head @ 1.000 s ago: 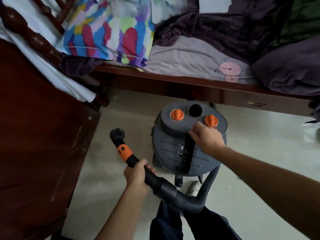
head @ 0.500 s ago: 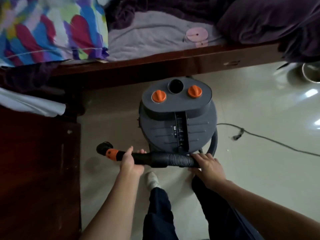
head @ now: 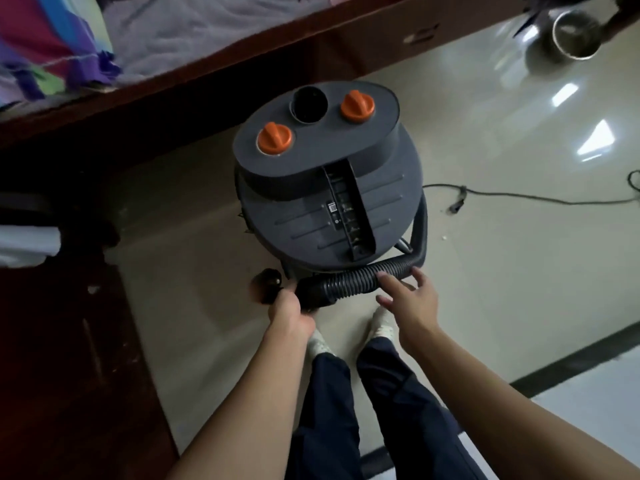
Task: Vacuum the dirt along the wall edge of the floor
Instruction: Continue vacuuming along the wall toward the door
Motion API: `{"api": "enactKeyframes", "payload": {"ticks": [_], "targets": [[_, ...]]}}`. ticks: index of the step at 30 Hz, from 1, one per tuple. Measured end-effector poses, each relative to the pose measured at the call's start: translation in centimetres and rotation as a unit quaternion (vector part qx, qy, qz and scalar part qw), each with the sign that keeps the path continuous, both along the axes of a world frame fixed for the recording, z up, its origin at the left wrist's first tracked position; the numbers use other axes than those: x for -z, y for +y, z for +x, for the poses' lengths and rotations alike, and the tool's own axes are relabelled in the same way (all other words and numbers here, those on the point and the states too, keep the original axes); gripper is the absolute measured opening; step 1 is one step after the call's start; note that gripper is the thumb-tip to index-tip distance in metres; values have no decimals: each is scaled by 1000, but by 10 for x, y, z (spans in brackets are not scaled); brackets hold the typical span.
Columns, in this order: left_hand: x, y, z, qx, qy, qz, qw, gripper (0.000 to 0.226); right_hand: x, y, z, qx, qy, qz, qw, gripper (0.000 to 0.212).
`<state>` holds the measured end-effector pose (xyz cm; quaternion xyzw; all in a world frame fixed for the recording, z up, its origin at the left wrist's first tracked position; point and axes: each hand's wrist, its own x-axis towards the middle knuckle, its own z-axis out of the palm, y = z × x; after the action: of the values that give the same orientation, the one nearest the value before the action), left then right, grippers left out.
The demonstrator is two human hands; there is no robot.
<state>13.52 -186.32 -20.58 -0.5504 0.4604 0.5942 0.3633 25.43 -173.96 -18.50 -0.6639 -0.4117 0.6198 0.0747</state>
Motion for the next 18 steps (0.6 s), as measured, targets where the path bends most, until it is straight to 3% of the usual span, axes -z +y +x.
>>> {"api": "enactKeyframes", "payload": {"ticks": [7, 9, 13, 18], "targets": [[1, -5, 10, 137, 64, -21, 988, 47, 5, -10, -11, -35, -61, 69, 995, 84], [2, -8, 11, 184, 81, -40, 979, 40, 10, -8, -20, -49, -81, 76, 993, 82], [1, -3, 11, 284, 98, -68, 951, 25, 21, 2, -39, -73, -94, 75, 990, 81], [-24, -8, 11, 392, 139, -101, 904, 25, 14, 31, -57, -176, -102, 24, 979, 82]]}}
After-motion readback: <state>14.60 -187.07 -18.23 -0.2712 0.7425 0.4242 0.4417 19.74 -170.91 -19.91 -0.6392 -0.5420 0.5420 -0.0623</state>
